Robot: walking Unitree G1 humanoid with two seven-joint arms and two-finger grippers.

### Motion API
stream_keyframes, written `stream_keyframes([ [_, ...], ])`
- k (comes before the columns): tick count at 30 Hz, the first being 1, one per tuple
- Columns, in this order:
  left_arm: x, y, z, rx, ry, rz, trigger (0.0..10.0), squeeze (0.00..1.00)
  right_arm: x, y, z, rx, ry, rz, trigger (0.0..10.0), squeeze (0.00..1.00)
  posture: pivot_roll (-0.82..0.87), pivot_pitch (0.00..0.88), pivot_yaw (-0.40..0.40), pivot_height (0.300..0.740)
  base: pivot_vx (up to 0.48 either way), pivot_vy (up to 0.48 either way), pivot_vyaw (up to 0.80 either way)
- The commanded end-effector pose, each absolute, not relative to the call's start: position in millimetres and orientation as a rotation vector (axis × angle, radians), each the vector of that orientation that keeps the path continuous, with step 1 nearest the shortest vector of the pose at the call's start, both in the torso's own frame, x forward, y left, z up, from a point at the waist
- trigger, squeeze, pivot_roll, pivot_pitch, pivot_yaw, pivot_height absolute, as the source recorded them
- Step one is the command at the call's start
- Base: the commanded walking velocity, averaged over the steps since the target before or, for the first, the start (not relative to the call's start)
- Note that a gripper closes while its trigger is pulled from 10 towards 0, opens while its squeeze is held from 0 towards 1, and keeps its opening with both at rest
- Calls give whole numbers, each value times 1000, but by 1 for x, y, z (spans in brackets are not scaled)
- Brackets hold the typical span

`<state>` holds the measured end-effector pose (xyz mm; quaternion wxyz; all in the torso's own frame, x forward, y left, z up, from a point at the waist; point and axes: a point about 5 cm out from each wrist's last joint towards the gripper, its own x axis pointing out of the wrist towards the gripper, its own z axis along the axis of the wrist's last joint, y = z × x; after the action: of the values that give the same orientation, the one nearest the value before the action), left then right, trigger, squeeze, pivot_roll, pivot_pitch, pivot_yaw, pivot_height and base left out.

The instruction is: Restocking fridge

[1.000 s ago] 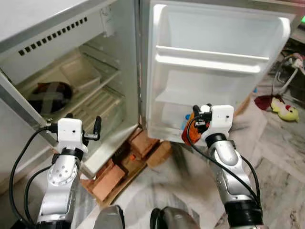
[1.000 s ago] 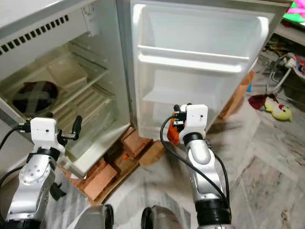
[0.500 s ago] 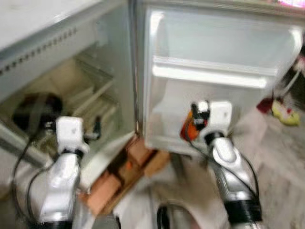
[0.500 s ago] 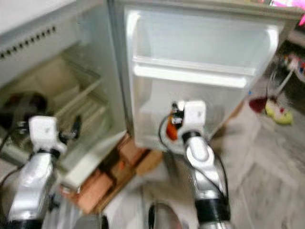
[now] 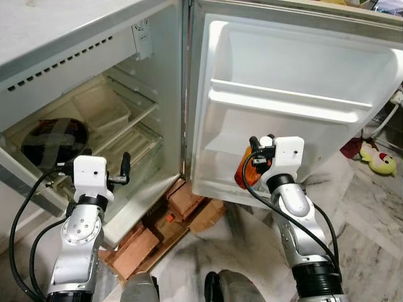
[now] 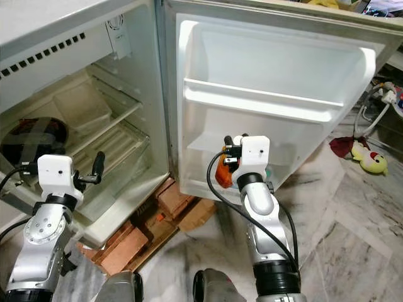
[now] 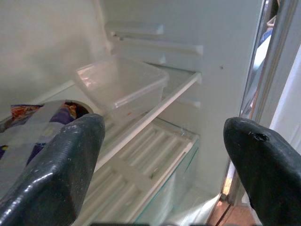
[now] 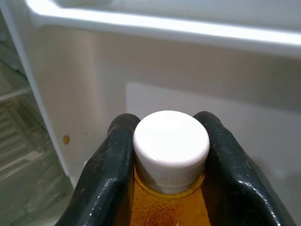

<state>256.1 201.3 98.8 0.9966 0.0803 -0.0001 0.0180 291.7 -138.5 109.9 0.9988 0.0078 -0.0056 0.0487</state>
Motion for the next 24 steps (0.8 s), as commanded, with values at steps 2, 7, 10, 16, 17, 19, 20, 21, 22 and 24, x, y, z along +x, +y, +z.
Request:
stream_keyframes([
  [2,253,203,96,182,22,29,10000,0,291,-138,115,31,-49,102,10000,0,57,143,-67,740,0,0,0],
  [7,252,205,95,196,25,18,10000,0,292,-137,113,50,-44,92,10000,0,66,147,-80,740,0,0,0],
  [10,254,209,91,209,38,30,10000,0,293,-134,110,55,-37,94,10000,0,66,147,-66,726,0,0,0],
  [16,263,214,93,222,42,18,10000,0,297,-137,111,67,-54,65,10000,0,60,157,-48,681,0,0,0],
  [17,264,215,93,224,41,15,10000,0,298,-137,112,66,-54,65,10000,0,60,157,-48,676,0,0,0],
  [19,264,215,93,229,41,18,10000,0,298,-136,113,64,-57,68,10000,0,55,155,-56,661,0,0,0],
  [20,265,215,93,229,40,19,10000,0,298,-136,113,63,-58,69,10000,0,55,155,-56,656,0,0,0],
  [21,265,215,93,227,31,26,10000,0,298,-135,114,60,-63,85,10000,0,57,155,-57,656,0,0,0],
  [22,266,214,94,225,28,28,10000,0,298,-134,114,52,-62,87,10000,0,57,153,-60,656,0,0,0],
  [24,267,212,95,223,19,21,10000,0,299,-134,115,54,-67,91,10000,0,54,151,-62,656,0,0,0],
])
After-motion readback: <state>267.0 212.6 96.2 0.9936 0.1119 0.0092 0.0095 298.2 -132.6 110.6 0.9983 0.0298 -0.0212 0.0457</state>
